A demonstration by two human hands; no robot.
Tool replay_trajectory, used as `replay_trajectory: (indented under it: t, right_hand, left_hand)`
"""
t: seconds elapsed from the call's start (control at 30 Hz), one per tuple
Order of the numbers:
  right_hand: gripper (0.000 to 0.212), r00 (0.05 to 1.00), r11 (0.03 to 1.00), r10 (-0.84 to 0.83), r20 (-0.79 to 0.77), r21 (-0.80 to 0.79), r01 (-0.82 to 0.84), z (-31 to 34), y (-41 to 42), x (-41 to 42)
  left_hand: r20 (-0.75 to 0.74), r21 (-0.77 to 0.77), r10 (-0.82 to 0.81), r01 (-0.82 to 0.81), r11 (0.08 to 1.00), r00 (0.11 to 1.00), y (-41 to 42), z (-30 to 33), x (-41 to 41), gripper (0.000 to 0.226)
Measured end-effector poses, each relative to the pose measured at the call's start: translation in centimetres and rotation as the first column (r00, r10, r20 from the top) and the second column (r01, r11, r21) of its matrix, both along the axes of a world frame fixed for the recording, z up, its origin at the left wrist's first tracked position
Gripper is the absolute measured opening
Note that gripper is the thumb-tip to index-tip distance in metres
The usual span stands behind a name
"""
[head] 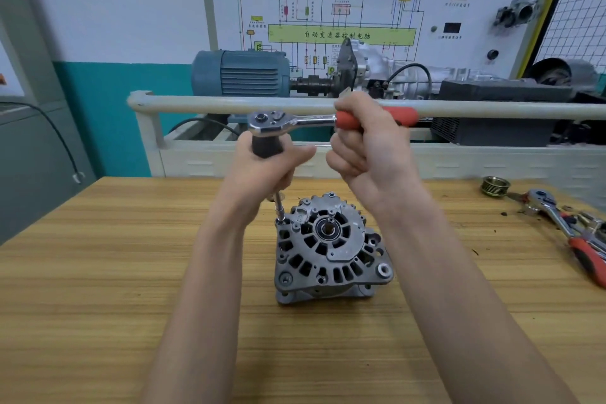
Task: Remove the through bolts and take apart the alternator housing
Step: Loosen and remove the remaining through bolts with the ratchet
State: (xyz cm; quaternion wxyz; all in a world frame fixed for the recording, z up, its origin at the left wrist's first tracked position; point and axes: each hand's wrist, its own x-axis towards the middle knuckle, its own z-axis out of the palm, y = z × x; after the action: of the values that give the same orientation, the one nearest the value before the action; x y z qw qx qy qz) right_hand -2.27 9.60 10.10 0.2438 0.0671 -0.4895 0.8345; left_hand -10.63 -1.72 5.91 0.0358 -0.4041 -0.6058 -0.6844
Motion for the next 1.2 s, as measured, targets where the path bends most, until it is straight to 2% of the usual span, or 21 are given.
replay_trajectory:
  t: [0.1, 0.2, 0.27, 0.33, 0.4, 0.47, 0.53, 0.57, 0.63, 0.67, 0.73, 0.8, 0.87, 0.93, 1.0, 1.07, 1.13, 1.2]
  right_hand:
    - [0.056, 0.969, 0.963, 0.188, 0.161, 0.166, -0.215, 1.7, 1.5, -0.8]
    - [0.058, 0.952, 0.945, 0.234, 0.198, 0.185, -0.271, 2.3, 1.8, -1.1]
    - [0.052, 0.972, 0.978, 0.182, 0.150, 0.075, -0.195, 1.6, 1.4, -0.9]
    - [0.045, 0.998, 0.998, 0.032, 0.057, -0.047, -0.030, 0.2, 0.5, -0.6]
    - [0.039, 0.989, 0.983, -0.138, -0.057, -0.128, 0.130, -1.3, -0.9, 0.1]
    - [0.038, 0.967, 0.965, -0.216, -0.132, -0.180, 0.191, -2.2, -1.9, 0.7]
    - [0.038, 0.972, 0.969, -0.195, -0.134, -0.177, 0.170, -2.1, -1.8, 0.9]
    - [0.038, 0.982, 0.978, -0.158, -0.106, -0.151, 0.141, -1.6, -1.4, 0.9]
    - [0.044, 0.999, 0.996, -0.042, -0.003, -0.073, 0.042, -0.4, -0.1, 0.3]
    - [0.048, 0.998, 0.999, 0.023, 0.053, -0.031, -0.021, 0.3, 0.5, 0.0]
    - [0.051, 0.985, 0.992, 0.118, 0.124, 0.039, -0.124, 1.4, 1.2, -0.5]
    - [0.051, 0.981, 0.986, 0.144, 0.130, 0.063, -0.153, 1.7, 1.2, -0.7]
    - [0.050, 0.993, 0.995, 0.090, 0.083, 0.024, -0.092, 1.1, 0.7, -0.6]
    - [0.044, 0.999, 0.998, -0.046, -0.017, -0.033, 0.046, -0.3, -0.3, -0.2]
    - [0.040, 0.977, 0.981, -0.180, -0.116, -0.094, 0.170, -1.5, -1.6, 0.3]
    - [0.040, 0.959, 0.970, -0.226, -0.170, -0.129, 0.206, -1.9, -2.1, 0.5]
    - [0.040, 0.971, 0.981, -0.181, -0.153, -0.092, 0.169, -1.4, -1.5, 0.6]
    - [0.043, 0.996, 0.998, -0.065, -0.061, -0.011, 0.064, -0.4, -0.3, 0.2]
  left_hand:
    - [-0.049, -0.141, -0.223, 0.215, 0.966, 0.974, -1.2, -0.1, -0.2, 0.031]
    - [-0.060, -0.147, -0.243, 0.232, 0.961, 0.968, -0.7, -0.1, 0.2, 0.032]
    - [-0.036, -0.064, -0.144, 0.141, 0.988, 0.989, -0.1, 0.1, 0.3, 0.039]
    - [0.030, 0.065, 0.027, -0.029, 0.997, 0.999, 0.9, 0.2, 0.4, 0.042]
    - [0.131, 0.178, 0.215, -0.236, 0.955, 0.968, 2.2, 0.2, 0.6, 0.038]
    - [0.185, 0.221, 0.319, -0.355, 0.908, 0.930, 3.1, 0.2, 1.1, 0.037]
    - [0.130, 0.186, 0.294, -0.314, 0.931, 0.947, 2.7, 0.0, 0.9, 0.032]
    - [0.082, 0.145, 0.223, -0.233, 0.962, 0.971, 2.1, 0.0, 0.7, 0.030]
    - [-0.005, 0.060, -0.024, 0.024, 0.998, 1.000, 0.6, -0.1, 0.1, 0.032]
    - [-0.033, 0.009, -0.134, 0.134, 0.991, 0.990, 0.0, -0.1, -0.2, 0.033]
    - [-0.053, -0.097, -0.243, 0.237, 0.967, 0.969, -0.7, 0.0, -0.3, 0.033]
    - [-0.039, -0.117, -0.247, 0.241, 0.964, 0.968, -0.8, 0.0, -0.3, 0.036]
    - [-0.001, -0.043, -0.173, 0.173, 0.984, 0.985, -0.5, 0.1, -0.1, 0.041]
    - [0.062, 0.075, -0.005, 0.000, 0.997, 0.998, 0.4, 0.2, 0.2, 0.044]
    - [0.145, 0.171, 0.176, -0.200, 0.965, 0.974, 1.6, 0.1, 0.6, 0.044]
    - [0.176, 0.208, 0.260, -0.294, 0.933, 0.949, 2.2, 0.1, 0.9, 0.036]
    - [0.114, 0.163, 0.219, -0.236, 0.958, 0.969, 1.7, 0.0, 0.8, 0.031]
    - [0.025, 0.088, 0.049, -0.051, 0.995, 0.998, 0.6, -0.1, 0.2, 0.030]
